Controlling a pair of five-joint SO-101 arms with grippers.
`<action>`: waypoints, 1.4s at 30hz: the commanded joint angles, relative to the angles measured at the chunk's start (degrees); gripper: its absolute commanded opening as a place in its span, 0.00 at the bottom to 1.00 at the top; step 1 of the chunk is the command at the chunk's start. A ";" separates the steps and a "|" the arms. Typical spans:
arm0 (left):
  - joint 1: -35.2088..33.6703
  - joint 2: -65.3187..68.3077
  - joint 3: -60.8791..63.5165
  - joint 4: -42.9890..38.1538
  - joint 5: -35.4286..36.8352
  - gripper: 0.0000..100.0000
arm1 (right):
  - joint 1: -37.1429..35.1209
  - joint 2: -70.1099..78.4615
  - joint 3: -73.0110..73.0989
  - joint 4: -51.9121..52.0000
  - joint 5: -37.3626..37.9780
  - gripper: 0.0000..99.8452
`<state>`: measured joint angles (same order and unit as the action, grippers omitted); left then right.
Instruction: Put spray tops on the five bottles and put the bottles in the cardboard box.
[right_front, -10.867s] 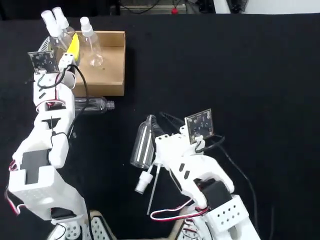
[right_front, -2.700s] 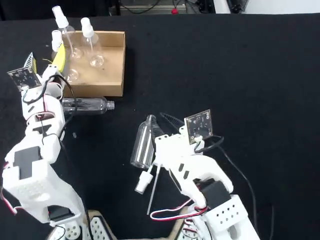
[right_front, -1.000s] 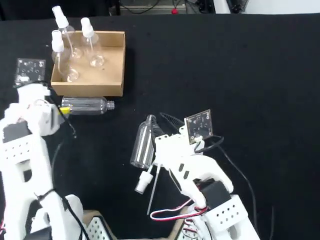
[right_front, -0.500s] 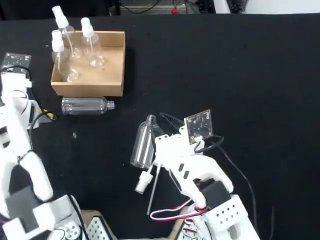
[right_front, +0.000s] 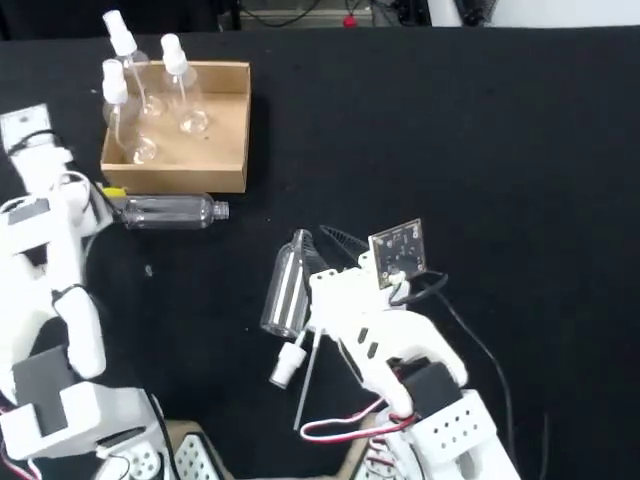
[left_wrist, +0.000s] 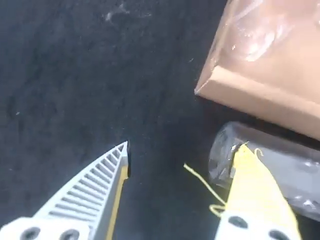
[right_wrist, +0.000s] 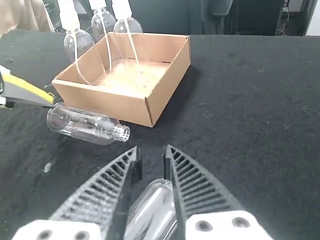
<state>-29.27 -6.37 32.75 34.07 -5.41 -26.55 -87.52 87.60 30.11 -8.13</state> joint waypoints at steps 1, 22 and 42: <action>0.84 -0.70 1.27 -4.22 2.73 0.32 | 1.23 -1.01 -0.31 -1.23 -0.18 0.08; 4.18 -10.73 2.86 3.43 8.79 0.32 | 1.14 -1.01 -0.31 -1.32 -0.18 0.08; 7.43 -1.58 1.01 -0.97 16.44 0.32 | 1.14 -1.01 -0.31 -1.23 -0.18 0.08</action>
<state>-23.30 -7.69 36.62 33.71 10.07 -26.55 -87.52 87.60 30.11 -8.13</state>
